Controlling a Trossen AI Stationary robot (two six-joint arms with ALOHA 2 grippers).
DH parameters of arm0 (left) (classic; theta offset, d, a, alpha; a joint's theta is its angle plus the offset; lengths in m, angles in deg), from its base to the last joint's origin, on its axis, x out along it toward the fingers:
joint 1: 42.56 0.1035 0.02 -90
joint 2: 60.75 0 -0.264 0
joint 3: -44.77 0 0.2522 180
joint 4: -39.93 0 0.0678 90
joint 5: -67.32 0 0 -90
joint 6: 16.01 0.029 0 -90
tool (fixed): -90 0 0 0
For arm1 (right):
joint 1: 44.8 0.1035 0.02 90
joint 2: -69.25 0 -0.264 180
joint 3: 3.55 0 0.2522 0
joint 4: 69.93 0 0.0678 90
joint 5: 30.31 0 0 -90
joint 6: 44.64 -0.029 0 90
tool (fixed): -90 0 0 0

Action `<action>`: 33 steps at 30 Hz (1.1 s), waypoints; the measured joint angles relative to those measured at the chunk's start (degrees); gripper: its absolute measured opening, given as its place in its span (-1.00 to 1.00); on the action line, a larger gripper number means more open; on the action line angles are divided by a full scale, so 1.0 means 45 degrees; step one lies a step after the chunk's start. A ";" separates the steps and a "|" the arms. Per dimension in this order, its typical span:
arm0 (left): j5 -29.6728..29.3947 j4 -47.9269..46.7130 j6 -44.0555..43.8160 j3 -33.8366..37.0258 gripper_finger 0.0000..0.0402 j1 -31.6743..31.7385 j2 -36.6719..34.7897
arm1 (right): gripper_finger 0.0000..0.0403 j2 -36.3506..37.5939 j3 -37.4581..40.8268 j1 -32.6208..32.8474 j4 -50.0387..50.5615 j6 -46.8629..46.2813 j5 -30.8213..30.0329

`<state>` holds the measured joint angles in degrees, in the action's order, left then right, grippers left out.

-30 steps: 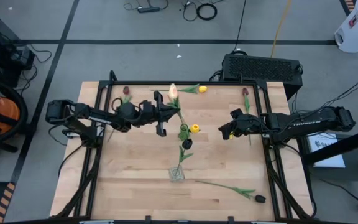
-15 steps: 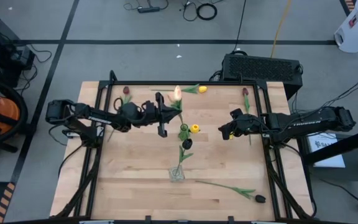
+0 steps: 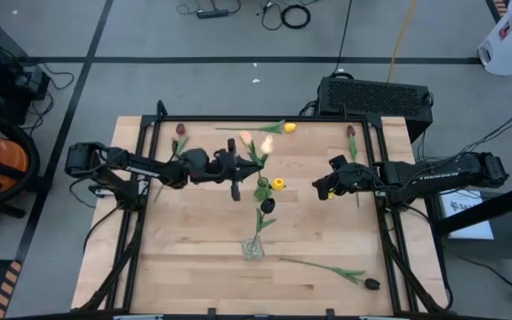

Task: Sort flowers into vase by color
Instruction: Put the white flower into the green vase

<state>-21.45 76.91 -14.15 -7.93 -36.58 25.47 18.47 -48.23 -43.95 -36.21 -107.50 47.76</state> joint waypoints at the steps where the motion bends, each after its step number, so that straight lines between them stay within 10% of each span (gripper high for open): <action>1: 0.0000 -0.0420 -0.0001 0.0000 -0.95 0.0003 0.0000 | -0.91 0.0000 0.0000 0.0002 0.0000 -0.0002 0.0000; 33: 0.0005 -0.1700 -0.0015 0.0000 -0.59 -0.0001 0.0005 | -0.91 -0.0005 0.0000 -0.0003 -0.0004 0.0003 -0.0001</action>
<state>-21.43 69.26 -14.21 -7.93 -36.58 25.49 18.45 -48.23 -43.96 -36.22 -107.49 47.76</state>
